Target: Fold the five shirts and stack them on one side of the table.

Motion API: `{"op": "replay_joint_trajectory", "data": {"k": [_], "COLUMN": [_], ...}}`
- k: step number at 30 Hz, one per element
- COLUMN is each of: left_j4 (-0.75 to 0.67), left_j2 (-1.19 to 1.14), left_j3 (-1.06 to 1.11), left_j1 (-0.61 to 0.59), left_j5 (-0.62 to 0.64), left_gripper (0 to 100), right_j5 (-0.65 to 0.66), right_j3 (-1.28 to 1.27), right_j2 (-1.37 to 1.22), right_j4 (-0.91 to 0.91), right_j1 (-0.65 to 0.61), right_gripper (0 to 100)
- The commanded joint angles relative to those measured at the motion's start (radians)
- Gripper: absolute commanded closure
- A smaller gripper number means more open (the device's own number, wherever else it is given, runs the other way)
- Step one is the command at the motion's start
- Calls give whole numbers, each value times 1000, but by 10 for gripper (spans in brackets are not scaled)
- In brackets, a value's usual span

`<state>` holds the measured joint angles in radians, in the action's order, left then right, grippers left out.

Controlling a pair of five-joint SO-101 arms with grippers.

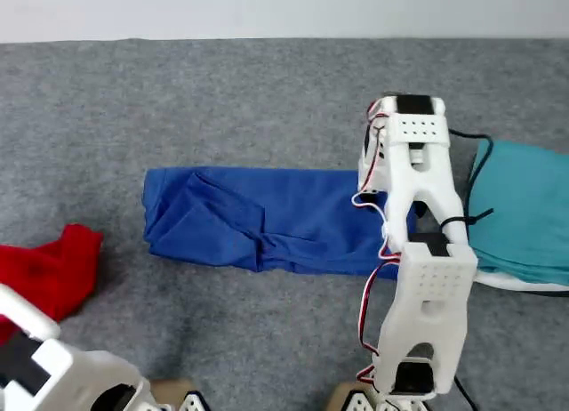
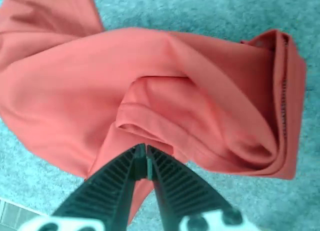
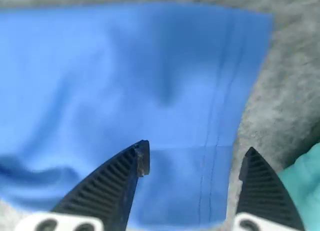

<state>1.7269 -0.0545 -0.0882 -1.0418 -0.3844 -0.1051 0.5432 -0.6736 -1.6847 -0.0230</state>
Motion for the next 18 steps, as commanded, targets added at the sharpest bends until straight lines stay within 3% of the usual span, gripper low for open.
{"op": "replay_joint_trajectory", "data": {"k": [1, 10, 12, 16, 18], "left_j4": [28, 28, 28, 28, 28], "left_j2": [54, 54, 54, 52, 51], "left_j3": [-5, -5, -5, -5, -5], "left_j1": [28, 55, 54, 54, 54], "left_j5": [-6, -5, -5, -5, -5], "left_gripper": [992, 992, 992, 992, 992], "right_j5": [-17, -18, -17, -8, 38], "right_j3": [9, 9, 9, 11, 11], "right_j2": [-10, -147, -156, -147, -131], "right_j4": [50, 85, 68, 61, 53], "right_j1": [21, 16, 18, 21, 19], "right_gripper": [702, 706, 757, 950, 991]}}
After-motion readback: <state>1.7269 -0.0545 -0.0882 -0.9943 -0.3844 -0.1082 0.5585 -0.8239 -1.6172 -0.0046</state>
